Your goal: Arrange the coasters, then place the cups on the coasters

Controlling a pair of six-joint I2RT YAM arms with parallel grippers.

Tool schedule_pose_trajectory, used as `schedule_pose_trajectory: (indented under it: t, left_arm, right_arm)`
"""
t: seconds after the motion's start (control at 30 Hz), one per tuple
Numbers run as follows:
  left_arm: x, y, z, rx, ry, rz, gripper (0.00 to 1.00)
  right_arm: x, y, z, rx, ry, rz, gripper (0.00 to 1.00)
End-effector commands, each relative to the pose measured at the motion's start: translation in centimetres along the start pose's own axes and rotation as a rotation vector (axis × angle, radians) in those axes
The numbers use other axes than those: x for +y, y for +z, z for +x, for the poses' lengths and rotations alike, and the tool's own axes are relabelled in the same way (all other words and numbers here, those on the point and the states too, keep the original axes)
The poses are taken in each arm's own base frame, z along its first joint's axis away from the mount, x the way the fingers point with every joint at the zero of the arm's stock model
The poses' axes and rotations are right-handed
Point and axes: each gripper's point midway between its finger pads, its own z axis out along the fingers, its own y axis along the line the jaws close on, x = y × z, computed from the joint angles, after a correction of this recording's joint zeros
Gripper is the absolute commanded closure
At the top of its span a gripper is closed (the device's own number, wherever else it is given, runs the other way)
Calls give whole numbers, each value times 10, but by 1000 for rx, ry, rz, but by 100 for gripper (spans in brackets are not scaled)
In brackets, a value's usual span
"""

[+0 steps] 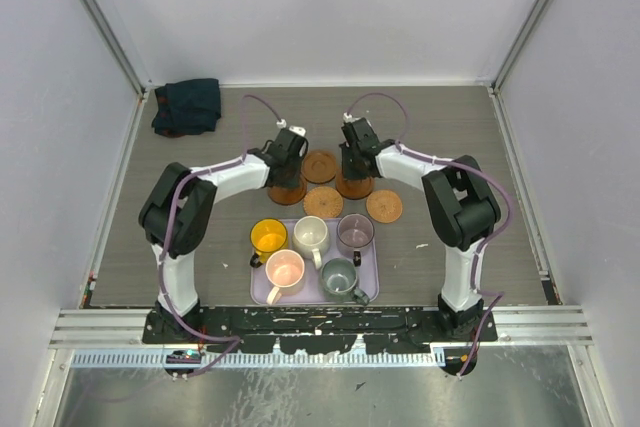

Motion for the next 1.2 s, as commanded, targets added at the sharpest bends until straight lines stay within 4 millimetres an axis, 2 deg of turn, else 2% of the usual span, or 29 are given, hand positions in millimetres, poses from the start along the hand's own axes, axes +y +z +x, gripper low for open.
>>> schedule_pose_trajectory:
  t: [0.0,0.23,0.33,0.47,0.67,0.8,1.17]
  left_arm:
    - [0,21,-2,43,28,7,95]
    - [1,42,-24,42,-16,39,95]
    - [4,50,-35,37,-23,35,95]
    - [15,61,-45,41,-36,12,96]
    - [41,67,-50,57,-137,19,95]
    - [53,64,-55,47,-177,8,95]
    - [75,66,-91,59,-254,13,91]
  right_arm:
    - [1,11,-4,9,-3,24,99]
    - [-7,30,-22,-3,13,53,99]
    - [-15,45,-31,4,45,65,99]
    - [-31,55,-45,2,101,99,99]
    - [-66,56,-55,-16,175,178,99]
    - [-87,55,-63,-30,216,204,99]
    - [-112,52,-100,-92,264,227,99]
